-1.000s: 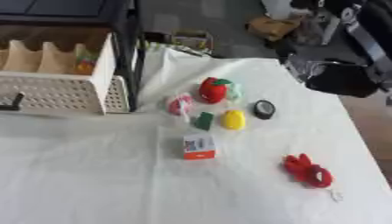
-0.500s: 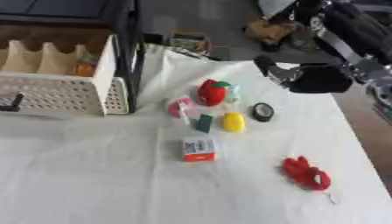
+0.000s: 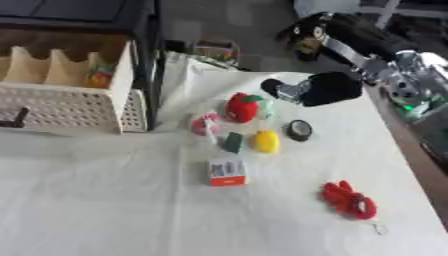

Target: Pick up objects from table and place into drawer.

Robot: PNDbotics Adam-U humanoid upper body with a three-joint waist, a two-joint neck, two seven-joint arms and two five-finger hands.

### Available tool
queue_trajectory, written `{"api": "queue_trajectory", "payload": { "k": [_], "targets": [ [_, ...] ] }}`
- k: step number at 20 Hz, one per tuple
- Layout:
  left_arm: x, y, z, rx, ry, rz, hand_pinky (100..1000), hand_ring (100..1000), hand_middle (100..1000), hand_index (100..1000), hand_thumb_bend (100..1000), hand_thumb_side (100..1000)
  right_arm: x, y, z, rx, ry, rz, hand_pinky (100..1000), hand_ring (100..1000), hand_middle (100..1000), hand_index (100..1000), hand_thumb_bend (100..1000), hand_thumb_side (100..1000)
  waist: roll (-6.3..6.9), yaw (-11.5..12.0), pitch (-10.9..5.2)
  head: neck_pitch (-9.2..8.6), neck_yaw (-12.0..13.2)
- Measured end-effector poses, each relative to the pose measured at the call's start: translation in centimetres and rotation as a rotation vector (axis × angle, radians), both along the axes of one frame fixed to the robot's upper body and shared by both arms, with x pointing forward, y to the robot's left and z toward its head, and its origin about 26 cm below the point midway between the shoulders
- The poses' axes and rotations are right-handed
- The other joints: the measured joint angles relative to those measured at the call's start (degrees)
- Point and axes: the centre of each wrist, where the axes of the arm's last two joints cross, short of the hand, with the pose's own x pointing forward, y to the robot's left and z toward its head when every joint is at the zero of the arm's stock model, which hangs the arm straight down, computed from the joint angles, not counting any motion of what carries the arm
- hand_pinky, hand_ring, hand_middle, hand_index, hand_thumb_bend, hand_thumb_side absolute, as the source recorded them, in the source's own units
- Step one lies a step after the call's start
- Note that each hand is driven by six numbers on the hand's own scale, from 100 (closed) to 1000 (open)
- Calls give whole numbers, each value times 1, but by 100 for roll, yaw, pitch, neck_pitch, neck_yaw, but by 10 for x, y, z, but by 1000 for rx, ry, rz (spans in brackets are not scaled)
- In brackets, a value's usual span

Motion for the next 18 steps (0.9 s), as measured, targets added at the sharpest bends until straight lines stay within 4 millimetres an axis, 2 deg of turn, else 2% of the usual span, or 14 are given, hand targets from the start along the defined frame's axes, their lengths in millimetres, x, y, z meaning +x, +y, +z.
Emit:
{"api": "queue_trajectory", "payload": {
  "k": [6,8,18],
  "targets": [
    [0,-1,-1,-5,11,-6,232,100,125,740,100,312,8,9,-2,-25,104,-2,880,811,677,875,466,660,-8,16,-7,-5,-16],
    [0,-1,-2,-4,13,-8,230,100,122,726,100,311,8,9,-2,-37,133,-6,881,819,678,871,484,619,-11,21,-9,-5,-27],
    [1,-4,-4,-20,35,-25,228,100,121,719,100,315,30,24,-19,-89,321,-48,875,820,659,828,485,575,-46,92,-10,-5,-87]
  ]
}}
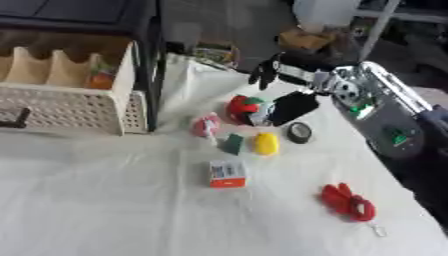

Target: Pick up objects from table and place into drawer.

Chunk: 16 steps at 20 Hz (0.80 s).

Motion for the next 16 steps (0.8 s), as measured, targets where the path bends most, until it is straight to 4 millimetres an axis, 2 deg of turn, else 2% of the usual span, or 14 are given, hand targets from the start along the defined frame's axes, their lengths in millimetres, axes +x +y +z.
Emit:
{"api": "queue_trajectory", "payload": {
  "k": [8,16],
  "targets": [
    [1,-2,1,-12,-1,-12,227,100,120,716,100,317,12,7,-15,-17,65,-18,871,818,652,815,476,580,0,47,4,0,-63],
    [1,-5,3,-23,-4,-24,224,100,120,714,100,316,28,6,-35,-29,80,-79,871,818,650,815,462,581,1,120,76,1,-143]
  ]
}}
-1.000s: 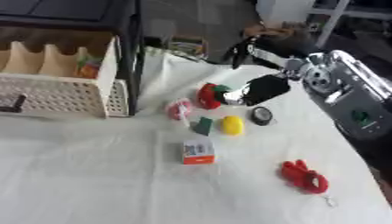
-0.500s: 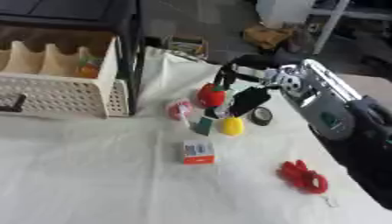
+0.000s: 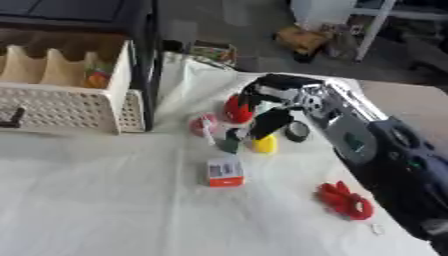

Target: Pick up objects from table and place into drawer.

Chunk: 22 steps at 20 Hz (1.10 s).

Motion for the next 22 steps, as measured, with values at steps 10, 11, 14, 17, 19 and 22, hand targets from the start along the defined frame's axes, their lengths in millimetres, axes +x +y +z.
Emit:
{"api": "queue_trajectory", "payload": {
  "k": [10,11,14,17,19,22],
  "targets": [
    [1,-2,-1,-11,1,-6,221,100,119,712,100,315,12,-6,-14,4,19,-37,871,818,645,814,479,563,-5,64,68,32,-48],
    [1,-2,-1,-11,2,-6,221,100,119,712,100,315,12,-6,-14,4,21,-37,871,818,645,814,480,562,-8,65,70,34,-48],
    [1,-2,0,-12,2,-7,220,100,118,712,100,314,13,-6,-16,4,25,-37,871,816,641,813,487,559,-10,90,93,71,-50],
    [1,-3,1,-15,2,-11,220,100,118,711,100,316,14,-6,-18,3,29,-40,869,814,636,808,492,556,-23,121,101,86,-56],
    [1,-4,0,-19,2,-13,219,100,118,711,100,316,15,-6,-19,4,33,-44,867,807,623,798,498,552,-41,147,109,115,-58],
    [1,-4,0,-19,3,-15,220,100,116,711,100,317,17,-5,-21,9,35,-45,866,809,625,800,506,532,-48,189,123,131,-62]
  ]
}}
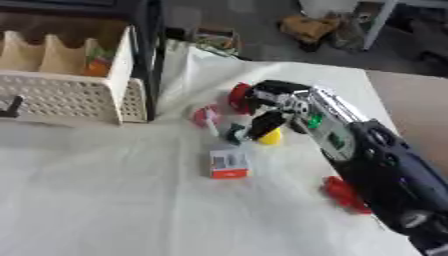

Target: Pick up objects from table and place into drawer.

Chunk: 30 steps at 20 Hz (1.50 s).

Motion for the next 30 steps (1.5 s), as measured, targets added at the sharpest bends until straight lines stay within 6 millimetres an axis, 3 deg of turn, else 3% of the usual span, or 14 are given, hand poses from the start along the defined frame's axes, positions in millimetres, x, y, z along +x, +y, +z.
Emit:
{"api": "queue_trajectory", "payload": {
  "k": [17,30],
  "targets": [
    [1,-4,2,-17,-5,-24,218,100,113,710,100,328,13,-10,-14,-18,33,-61,859,814,628,780,469,509,-102,224,44,102,-38],
    [1,-4,2,-31,1,-34,217,100,113,709,100,334,17,-16,-14,-19,31,-75,856,819,635,779,478,501,-105,215,43,102,-60]
  ]
}}
